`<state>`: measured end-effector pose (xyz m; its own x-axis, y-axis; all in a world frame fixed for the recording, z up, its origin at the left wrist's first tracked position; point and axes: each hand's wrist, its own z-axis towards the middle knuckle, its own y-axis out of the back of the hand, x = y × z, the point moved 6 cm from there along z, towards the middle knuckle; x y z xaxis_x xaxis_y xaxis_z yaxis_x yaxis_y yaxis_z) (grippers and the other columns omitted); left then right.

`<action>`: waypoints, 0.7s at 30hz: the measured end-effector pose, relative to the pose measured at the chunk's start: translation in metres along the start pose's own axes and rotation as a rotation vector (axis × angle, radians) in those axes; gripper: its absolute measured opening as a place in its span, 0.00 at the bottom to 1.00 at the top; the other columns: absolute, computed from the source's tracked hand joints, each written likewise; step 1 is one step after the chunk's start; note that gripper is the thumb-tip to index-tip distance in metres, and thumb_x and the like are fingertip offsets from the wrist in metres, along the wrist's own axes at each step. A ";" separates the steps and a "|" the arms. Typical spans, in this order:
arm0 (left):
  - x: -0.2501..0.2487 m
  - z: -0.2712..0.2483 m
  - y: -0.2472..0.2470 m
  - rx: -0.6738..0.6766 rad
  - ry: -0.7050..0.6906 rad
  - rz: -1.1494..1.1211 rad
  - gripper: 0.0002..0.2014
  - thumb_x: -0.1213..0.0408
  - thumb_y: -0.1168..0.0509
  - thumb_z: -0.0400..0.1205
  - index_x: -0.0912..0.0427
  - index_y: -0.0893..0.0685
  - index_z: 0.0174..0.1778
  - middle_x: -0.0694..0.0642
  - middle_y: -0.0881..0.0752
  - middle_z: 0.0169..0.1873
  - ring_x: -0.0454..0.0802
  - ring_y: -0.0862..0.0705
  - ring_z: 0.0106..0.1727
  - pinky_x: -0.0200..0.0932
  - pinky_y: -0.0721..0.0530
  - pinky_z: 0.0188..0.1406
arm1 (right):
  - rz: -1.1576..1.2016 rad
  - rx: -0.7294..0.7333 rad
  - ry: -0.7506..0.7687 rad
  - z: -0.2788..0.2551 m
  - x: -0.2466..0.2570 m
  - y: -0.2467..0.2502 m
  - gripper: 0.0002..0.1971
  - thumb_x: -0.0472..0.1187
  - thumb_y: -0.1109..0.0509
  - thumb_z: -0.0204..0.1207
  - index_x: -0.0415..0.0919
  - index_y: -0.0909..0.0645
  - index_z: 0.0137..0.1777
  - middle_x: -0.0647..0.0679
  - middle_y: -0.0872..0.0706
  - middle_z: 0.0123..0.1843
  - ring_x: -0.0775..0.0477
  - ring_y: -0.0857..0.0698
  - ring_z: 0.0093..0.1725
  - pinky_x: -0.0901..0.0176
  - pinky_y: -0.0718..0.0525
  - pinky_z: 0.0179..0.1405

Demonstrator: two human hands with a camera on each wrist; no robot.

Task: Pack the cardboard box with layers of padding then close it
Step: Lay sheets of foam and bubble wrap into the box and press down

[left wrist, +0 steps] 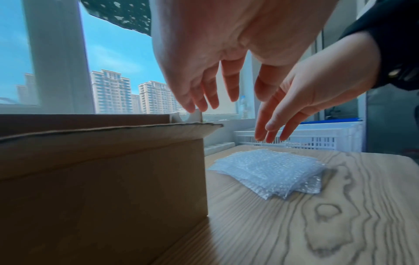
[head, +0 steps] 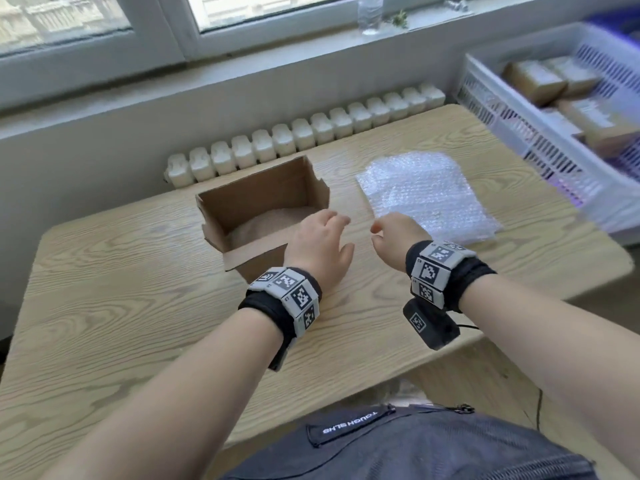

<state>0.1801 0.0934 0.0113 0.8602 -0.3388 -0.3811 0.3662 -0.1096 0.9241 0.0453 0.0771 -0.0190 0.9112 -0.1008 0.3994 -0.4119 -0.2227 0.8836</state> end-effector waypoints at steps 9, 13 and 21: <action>-0.055 0.064 -0.051 0.227 0.028 -0.020 0.21 0.57 0.42 0.84 0.53 0.29 0.75 0.54 0.26 0.73 0.52 0.27 0.73 0.49 0.27 0.69 | 0.024 0.069 -0.229 0.028 -0.125 0.032 0.19 0.40 0.40 0.82 0.38 0.25 0.72 0.41 0.21 0.73 0.40 0.21 0.70 0.51 0.22 0.66; -0.060 0.106 -0.081 0.346 0.192 -0.073 0.23 0.56 0.43 0.85 0.55 0.33 0.77 0.55 0.27 0.75 0.53 0.27 0.73 0.49 0.28 0.70 | 0.073 0.109 -0.289 0.051 -0.183 0.047 0.22 0.41 0.40 0.82 0.38 0.28 0.75 0.41 0.23 0.75 0.40 0.23 0.72 0.51 0.24 0.68; -0.041 0.157 -0.125 0.313 0.521 -0.305 0.23 0.64 0.42 0.85 0.58 0.33 0.78 0.61 0.28 0.75 0.59 0.22 0.68 0.42 0.26 0.55 | 0.294 0.173 -0.353 0.099 -0.244 0.057 0.31 0.41 0.34 0.79 0.42 0.40 0.81 0.40 0.27 0.77 0.38 0.20 0.67 0.48 0.19 0.62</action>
<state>0.0432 -0.0252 -0.0840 0.8220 0.2360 -0.5183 0.5672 -0.4211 0.7078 -0.2003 -0.0073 -0.0899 0.7131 -0.4996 0.4918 -0.6728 -0.2906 0.6804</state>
